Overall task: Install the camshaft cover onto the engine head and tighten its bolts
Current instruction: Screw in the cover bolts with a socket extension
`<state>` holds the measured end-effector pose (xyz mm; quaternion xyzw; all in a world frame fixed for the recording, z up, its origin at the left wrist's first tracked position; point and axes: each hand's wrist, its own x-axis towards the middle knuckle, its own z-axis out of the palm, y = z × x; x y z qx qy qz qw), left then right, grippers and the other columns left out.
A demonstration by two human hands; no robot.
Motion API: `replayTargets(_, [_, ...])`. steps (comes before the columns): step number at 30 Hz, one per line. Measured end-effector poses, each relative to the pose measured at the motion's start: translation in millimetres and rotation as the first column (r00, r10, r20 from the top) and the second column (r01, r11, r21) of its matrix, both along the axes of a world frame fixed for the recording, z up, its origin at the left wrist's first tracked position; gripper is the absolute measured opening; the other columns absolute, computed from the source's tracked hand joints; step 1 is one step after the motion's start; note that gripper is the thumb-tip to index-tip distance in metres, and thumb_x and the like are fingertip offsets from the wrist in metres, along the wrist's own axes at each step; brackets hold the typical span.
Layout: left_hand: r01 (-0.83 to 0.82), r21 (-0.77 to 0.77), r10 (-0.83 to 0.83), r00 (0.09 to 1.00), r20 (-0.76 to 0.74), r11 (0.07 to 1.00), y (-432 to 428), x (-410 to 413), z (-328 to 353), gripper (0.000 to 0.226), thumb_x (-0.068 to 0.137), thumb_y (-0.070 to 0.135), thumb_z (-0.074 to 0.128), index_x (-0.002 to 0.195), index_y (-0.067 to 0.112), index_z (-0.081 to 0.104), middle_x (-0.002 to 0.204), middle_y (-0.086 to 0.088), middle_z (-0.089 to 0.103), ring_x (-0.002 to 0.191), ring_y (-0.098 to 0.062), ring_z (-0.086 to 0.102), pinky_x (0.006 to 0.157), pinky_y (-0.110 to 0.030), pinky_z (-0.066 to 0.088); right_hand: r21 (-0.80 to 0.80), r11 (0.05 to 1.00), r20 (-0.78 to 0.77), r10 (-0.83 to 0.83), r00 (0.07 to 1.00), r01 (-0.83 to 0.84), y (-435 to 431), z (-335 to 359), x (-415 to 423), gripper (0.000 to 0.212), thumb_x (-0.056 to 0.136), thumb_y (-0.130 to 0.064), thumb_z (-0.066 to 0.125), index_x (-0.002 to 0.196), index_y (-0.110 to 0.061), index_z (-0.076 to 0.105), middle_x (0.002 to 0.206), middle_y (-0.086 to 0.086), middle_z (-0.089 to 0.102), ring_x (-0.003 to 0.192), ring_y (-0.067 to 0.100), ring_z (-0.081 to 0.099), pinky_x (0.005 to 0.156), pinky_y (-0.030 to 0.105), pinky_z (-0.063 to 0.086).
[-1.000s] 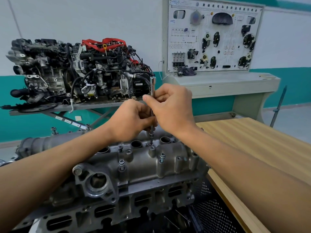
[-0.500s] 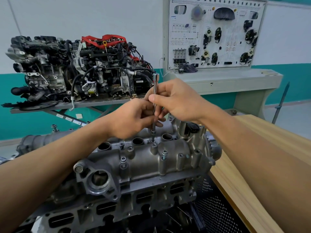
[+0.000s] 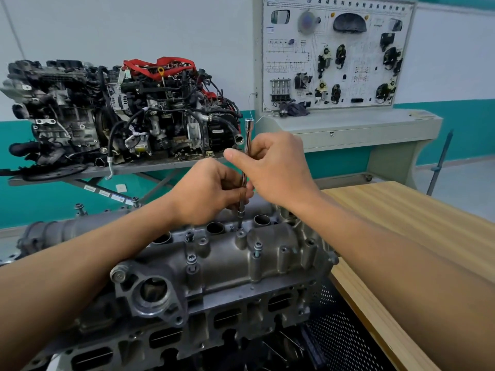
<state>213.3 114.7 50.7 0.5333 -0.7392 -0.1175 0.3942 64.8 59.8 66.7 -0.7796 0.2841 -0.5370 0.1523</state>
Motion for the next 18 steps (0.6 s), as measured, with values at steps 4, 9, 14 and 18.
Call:
replayTargets(4, [0.050, 0.099, -0.049, 0.999, -0.005, 0.994, -2.2, 6.1, 1.7, 0.008, 0.091, 0.007, 0.070, 0.087, 0.002, 0.075, 0.081, -0.008, 0.078, 0.080, -0.030, 0.075, 0.081, -0.050, 0.060, 0.222, 0.929, -0.054, 0.315, 0.948, -0.296, 0.3, 14.5, -9.6, 0.026, 0.095, -0.024, 0.066, 0.087, 0.001, 0.070, 0.082, 0.021, 0.073, 0.048, 0.017, 0.062, 0.045, 0.026, 0.048])
replayTargets(9, [0.078, 0.122, -0.084, 0.995, 0.045, 0.989, -2.1, 9.0, 3.7, 0.008, 0.094, 0.007, 0.066, 0.096, 0.002, 0.072, 0.092, -0.006, 0.079, 0.089, -0.023, 0.076, 0.085, -0.049, 0.060, 0.311, 0.843, -0.071, 0.481, 0.874, -0.438, -1.3, 12.7, -15.8, 0.011, 0.098, -0.003, 0.057, 0.097, -0.001, 0.067, 0.092, 0.015, 0.075, 0.056, 0.014, 0.065, 0.055, 0.028, 0.056])
replayTargets(14, [0.044, 0.071, -0.047, 0.998, 0.052, 0.997, -2.0, 3.6, 0.7, 0.013, 0.094, 0.014, 0.068, 0.094, 0.002, 0.073, 0.084, -0.002, 0.078, 0.078, -0.010, 0.073, 0.075, -0.039, 0.060, 0.232, 0.905, 0.051, 0.355, 0.933, -0.357, 0.8, 0.3, -5.5, 0.012, 0.094, -0.005, 0.064, 0.085, 0.001, 0.069, 0.076, 0.016, 0.075, 0.049, 0.018, 0.070, 0.046, 0.029, 0.056])
replayTargets(18, [0.008, 0.078, -0.010, 0.999, 0.031, 0.997, -1.9, 2.8, -0.8, 0.025, 0.089, 0.024, 0.075, 0.083, 0.000, 0.073, 0.081, -0.033, 0.068, 0.069, -0.021, 0.054, 0.074, -0.060, 0.054, 0.160, 0.942, 0.093, 0.284, 0.954, -0.296, 2.7, -5.0, -2.8, 0.018, 0.090, -0.009, 0.068, 0.077, 0.003, 0.069, 0.063, 0.013, 0.072, 0.045, 0.016, 0.068, 0.040, 0.030, 0.052])
